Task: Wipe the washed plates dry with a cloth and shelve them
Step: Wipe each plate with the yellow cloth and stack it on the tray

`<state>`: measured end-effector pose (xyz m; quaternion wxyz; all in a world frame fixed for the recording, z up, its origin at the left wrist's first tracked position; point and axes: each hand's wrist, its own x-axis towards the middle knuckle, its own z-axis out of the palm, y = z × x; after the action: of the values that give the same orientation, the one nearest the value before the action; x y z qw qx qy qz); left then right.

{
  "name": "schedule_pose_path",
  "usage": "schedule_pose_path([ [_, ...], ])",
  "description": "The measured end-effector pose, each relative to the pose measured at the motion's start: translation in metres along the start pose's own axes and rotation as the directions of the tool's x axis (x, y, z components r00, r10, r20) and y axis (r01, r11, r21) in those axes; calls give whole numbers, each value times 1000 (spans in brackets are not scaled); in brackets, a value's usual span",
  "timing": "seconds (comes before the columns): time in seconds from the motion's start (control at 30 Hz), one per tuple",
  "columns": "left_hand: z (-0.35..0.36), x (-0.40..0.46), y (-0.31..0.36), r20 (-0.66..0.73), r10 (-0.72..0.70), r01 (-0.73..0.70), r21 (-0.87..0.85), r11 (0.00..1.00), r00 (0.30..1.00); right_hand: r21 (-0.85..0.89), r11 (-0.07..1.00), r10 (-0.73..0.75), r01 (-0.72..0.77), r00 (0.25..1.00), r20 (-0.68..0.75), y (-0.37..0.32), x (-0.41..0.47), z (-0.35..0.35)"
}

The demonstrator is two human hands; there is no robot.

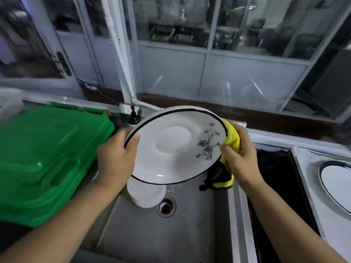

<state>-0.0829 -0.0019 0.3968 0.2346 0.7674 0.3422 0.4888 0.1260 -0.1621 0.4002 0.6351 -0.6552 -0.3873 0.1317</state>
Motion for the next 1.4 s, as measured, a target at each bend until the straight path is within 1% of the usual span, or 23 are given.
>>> schedule_pose_path([
  [0.07, -9, 7, 17, -51, 96, -94, 44, 995, 994, 77, 996, -39, 39, 999, 6, -18, 7, -3],
  [0.1, -13, 9, 25, -71, 130, -126, 58, 990, 989, 66, 996, -66, 66, 998, -8, -25, 10, -4],
  [0.17, -19, 12, 39, -91, 154, -151, 40, 988, 984, 44, 993, -105, 108, 992, -74, -37, 14, -6],
  [0.33, -28, 22, 61, -120, 118, -129, -91, 987, 986, 111, 980, -131, 164, 958, -256, -60, 11, -7],
  [0.4, -32, 31, 69, -122, 117, -131, -113, 985, 986, 142, 974, -128, 179, 941, -312, -68, 11, -5],
  [0.47, -37, 41, 75, -86, 101, -112, -134, 985, 991, 154, 971, -118, 183, 926, -358, -73, 11, -5],
  [0.53, -43, 49, 78, 2, 80, -79, -138, 987, 997, 151, 971, -111, 184, 911, -396, -78, 10, -3],
  [0.57, -44, 51, 76, 49, 67, -58, -160, 985, 997, 151, 972, -105, 181, 906, -411, -80, 9, -2],
  [0.63, -46, 50, 72, 116, 4, 27, -272, 962, 993, 158, 974, -81, 162, 901, -427, -83, 7, 2],
  [0.73, -42, 35, 53, 215, -151, 228, -399, 888, 965, 190, 977, -4, 98, 897, -443, -86, 6, 11],
  [0.8, -38, 23, 40, 266, -221, 326, -462, 825, 938, 231, 972, 64, 42, 898, -434, -88, 5, 20],
  [0.87, -37, 17, 33, 241, -277, 365, -524, 770, 930, 243, 970, 99, 7, 902, -420, -91, 4, 31],
  [0.93, -39, 20, 33, 162, -334, 364, -571, 736, 929, 249, 969, 119, -13, 900, -418, -92, 3, 44],
  [1.03, -46, 27, 34, 63, -364, 326, -603, 728, 929, 265, 964, 135, -15, 889, -438, -95, 3, 60],
  [1.1, -50, 30, 33, 24, -364, 305, -601, 739, 931, 209, 978, 111, -11, 875, -471, -99, 4, 68],
  [1.17, -53, 36, 31, 3, -384, 306, -609, 731, 923, 110, 994, 34, 31, 842, -539, -104, 5, 76],
  [1.2, -54, 39, 31, 6, -402, 320, -616, 720, 916, 47, 996, -38, 80, 810, -585, -109, 6, 79],
  [1.23, -54, 42, 30, 14, -424, 339, -625, 703, 906, -89, 982, -187, 169, 755, -628, -113, 8, 80],
  [1.27, -54, 44, 30, 27, -448, 361, -635, 682, 894, -308, 910, -413, 277, 677, -609, -116, 11, 80],
  [1.3, -54, 45, 31, 42, -473, 385, -645, 660, 880, -535, 767, -625, 354, 602, -497, -117, 17, 82],
  [1.33, -54, 45, 33, 54, -495, 405, -657, 636, 867, -700, 604, -753, 382, 562, -343, -118, 23, 86],
  [1.37, -54, 45, 35, 61, -508, 413, -669, 618, 859, -807, 468, -791, 361, 578, -200, -118, 30, 92],
  [1.4, -53, 44, 37, 68, -515, 417, -679, 604, 855, -877, 370, -771, 307, 628, -106, -117, 36, 100],
])
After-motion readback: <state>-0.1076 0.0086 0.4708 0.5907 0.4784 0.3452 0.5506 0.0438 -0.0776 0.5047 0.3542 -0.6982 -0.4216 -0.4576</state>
